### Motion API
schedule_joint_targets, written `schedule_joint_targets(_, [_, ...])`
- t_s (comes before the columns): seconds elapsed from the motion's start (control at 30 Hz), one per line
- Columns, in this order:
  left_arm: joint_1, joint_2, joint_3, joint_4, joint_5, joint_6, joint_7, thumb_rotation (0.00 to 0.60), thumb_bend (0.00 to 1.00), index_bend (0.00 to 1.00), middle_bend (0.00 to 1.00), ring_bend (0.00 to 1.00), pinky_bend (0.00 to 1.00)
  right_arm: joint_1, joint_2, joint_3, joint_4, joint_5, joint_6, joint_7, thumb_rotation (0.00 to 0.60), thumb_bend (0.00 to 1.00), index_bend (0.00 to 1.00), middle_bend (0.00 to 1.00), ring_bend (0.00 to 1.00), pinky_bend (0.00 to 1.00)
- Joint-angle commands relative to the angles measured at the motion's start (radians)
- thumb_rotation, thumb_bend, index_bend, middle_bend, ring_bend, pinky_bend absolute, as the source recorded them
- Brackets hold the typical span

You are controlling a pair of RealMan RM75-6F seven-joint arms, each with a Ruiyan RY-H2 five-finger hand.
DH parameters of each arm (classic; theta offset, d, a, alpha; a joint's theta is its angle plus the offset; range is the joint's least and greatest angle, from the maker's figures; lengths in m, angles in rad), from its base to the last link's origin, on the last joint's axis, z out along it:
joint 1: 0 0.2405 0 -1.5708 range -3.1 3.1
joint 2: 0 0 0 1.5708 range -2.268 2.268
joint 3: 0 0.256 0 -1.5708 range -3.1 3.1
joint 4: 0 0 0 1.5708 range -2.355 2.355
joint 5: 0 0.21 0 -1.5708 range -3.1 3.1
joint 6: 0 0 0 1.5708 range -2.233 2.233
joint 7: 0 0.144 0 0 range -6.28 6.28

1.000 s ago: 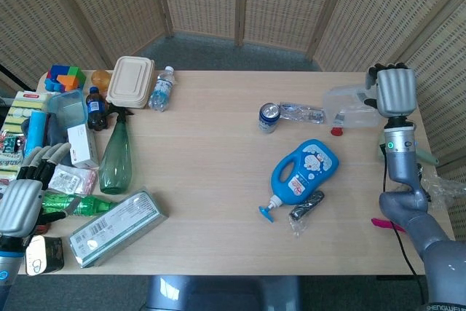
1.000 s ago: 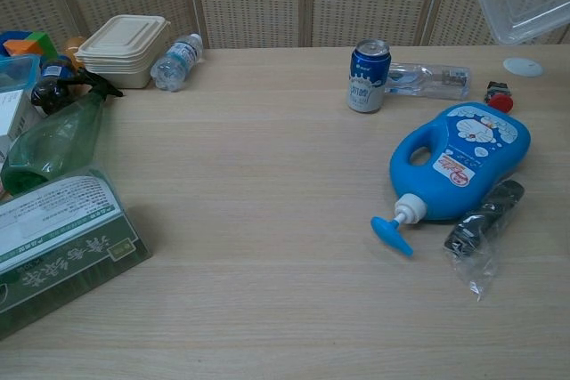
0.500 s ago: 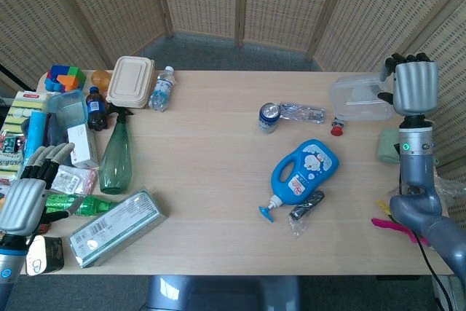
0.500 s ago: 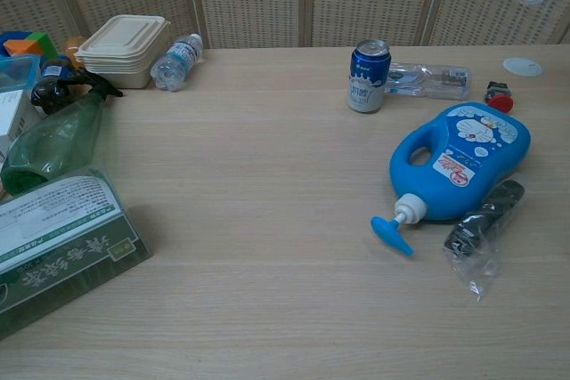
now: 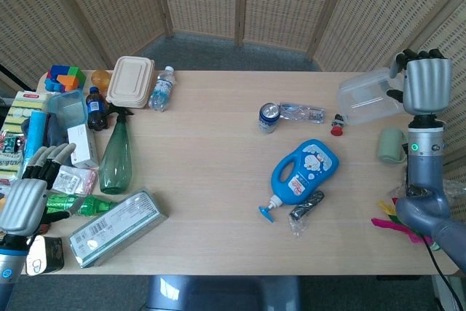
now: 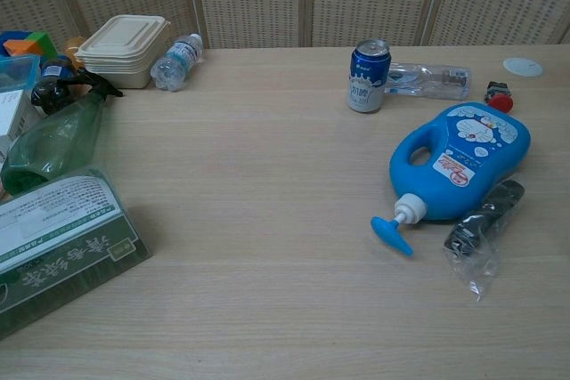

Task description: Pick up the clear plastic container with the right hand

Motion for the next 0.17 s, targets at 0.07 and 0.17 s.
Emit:
schedule_joint_targets(0.07, [-0.001, -0.001, 0.0, 0.0, 0.0, -0.001, -0.001, 0.6, 0.3, 0.0, 0.0, 0.0, 0.0, -0.005, 0.006, 0.002, -0.009, 0.002, 0.003, -0.004, 0.6, 0.17, 0.7, 0.65, 0.61, 0.52])
schedule_joint_targets(0.17, [-0.001, -0.001, 0.001, -0.001, 0.002, -0.001, -0.001, 0.6, 0.3, 0.0, 0.0, 0.0, 0.0, -0.008, 0.01, 0.004, -0.013, 0.003, 0.003, -0.006, 0.6, 0.17, 0.7, 0.65, 0.61, 0.52])
